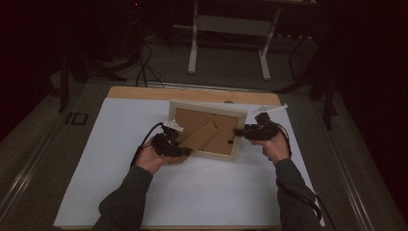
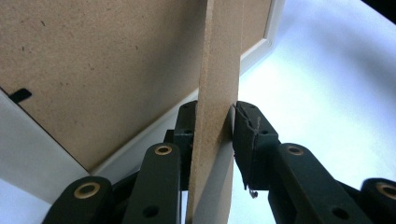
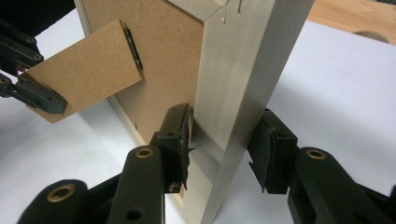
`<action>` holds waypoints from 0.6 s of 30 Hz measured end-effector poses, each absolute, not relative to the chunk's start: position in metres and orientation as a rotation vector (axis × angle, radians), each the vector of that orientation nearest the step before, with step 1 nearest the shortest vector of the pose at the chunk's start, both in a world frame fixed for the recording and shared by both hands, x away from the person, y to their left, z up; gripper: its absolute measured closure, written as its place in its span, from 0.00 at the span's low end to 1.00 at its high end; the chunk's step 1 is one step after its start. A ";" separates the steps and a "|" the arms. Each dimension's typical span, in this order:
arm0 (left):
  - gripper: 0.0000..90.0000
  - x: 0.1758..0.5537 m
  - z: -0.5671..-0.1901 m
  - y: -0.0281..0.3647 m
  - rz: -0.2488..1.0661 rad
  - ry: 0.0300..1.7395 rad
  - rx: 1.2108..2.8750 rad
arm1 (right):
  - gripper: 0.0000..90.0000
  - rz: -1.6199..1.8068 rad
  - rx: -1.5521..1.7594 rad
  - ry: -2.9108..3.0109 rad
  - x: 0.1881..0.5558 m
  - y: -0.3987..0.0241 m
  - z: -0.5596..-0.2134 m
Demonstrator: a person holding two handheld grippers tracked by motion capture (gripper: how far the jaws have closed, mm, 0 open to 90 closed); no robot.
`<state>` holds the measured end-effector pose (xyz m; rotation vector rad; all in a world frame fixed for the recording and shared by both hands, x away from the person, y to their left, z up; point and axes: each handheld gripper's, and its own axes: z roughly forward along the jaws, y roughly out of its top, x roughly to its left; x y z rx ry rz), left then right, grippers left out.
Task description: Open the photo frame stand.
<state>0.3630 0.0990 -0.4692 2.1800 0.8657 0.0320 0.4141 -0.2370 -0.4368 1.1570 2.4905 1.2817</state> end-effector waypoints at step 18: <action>0.83 0.366 -0.469 0.093 0.109 0.907 2.161 | 0.71 1.215 1.080 2.405 0.407 -0.230 -0.429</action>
